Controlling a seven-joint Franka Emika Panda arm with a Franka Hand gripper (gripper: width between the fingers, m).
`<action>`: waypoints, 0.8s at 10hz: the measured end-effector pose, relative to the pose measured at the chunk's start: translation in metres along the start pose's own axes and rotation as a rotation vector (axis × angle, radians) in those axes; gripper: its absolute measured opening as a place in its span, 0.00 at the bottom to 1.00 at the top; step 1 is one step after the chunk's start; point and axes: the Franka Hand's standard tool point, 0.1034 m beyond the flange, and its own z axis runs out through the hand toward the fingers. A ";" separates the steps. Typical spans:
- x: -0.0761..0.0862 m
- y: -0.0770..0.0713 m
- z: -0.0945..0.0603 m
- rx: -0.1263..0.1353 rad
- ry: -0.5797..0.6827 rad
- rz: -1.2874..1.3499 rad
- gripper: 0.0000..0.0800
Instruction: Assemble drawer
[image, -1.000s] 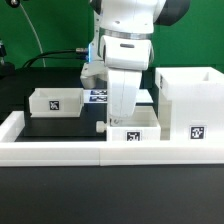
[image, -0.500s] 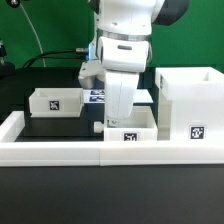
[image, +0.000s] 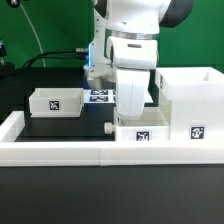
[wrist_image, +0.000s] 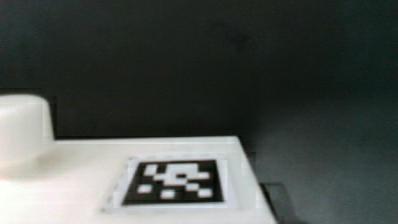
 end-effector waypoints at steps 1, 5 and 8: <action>-0.001 0.000 0.000 0.001 0.000 0.002 0.06; 0.003 -0.002 0.002 0.004 0.002 -0.005 0.06; 0.002 -0.005 0.005 -0.003 -0.003 -0.041 0.06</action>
Offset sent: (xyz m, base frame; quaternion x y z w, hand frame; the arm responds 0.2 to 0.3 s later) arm 0.0011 0.0151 -0.0031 -0.0027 0.0071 -0.0203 0.9998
